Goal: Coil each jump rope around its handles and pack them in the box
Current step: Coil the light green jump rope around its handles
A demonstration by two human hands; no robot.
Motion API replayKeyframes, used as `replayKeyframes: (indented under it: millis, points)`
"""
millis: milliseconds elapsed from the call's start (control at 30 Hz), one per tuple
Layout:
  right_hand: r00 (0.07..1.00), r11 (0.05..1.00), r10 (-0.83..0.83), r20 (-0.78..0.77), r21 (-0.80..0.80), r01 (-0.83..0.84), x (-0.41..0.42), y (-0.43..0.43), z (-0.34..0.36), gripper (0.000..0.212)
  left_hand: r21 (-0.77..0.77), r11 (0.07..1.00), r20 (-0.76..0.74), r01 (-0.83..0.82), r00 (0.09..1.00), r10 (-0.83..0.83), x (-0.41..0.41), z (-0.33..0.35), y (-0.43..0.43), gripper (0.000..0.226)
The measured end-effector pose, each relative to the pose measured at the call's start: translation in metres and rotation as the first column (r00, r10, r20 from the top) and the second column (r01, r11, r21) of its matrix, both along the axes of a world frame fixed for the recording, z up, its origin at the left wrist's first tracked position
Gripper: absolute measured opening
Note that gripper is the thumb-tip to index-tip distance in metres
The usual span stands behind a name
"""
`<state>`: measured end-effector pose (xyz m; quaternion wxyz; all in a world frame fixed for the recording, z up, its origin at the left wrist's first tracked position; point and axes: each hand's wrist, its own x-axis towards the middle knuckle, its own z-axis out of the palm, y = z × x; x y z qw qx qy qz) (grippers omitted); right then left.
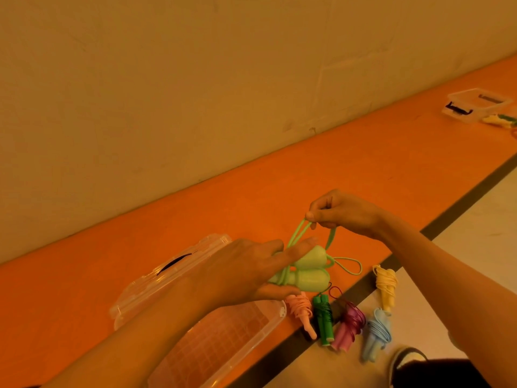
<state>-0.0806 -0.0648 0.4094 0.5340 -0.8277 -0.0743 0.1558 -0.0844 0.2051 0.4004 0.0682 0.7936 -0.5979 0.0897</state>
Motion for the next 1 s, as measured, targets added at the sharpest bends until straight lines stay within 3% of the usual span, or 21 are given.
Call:
replayKeyframes:
  millis: [233, 467, 767, 1000]
  points:
    - [0.994, 0.995, 0.027, -0.11, 0.101, -0.015, -0.005, -0.027, -0.007, 0.016, 0.025, 0.999, -0.12, -0.04, 0.992, 0.043, 0.008, -0.003, 0.01, 0.081]
    - [1.0, 0.996, 0.017, -0.012, -0.084, -0.018, -0.007, -0.036, -0.004, 0.027, 0.025, 0.999, -0.24, -0.049, 0.969, 0.053, 0.014, -0.007, 0.006, 0.081]
    - [0.998, 0.998, -0.052, -0.019, 0.022, 0.052, -0.009, -0.043, 0.011, 0.015, -0.149, 0.959, -0.46, -0.241, 0.875, 0.149, 0.034, -0.001, 0.022, 0.082]
    - [0.933, 0.938, -0.34, 0.118, 0.12, 0.326, -0.001, -0.04, 0.011, 0.033, -0.084, 0.98, -0.435, -0.182, 0.891, 0.128, 0.029, -0.002, 0.022, 0.081]
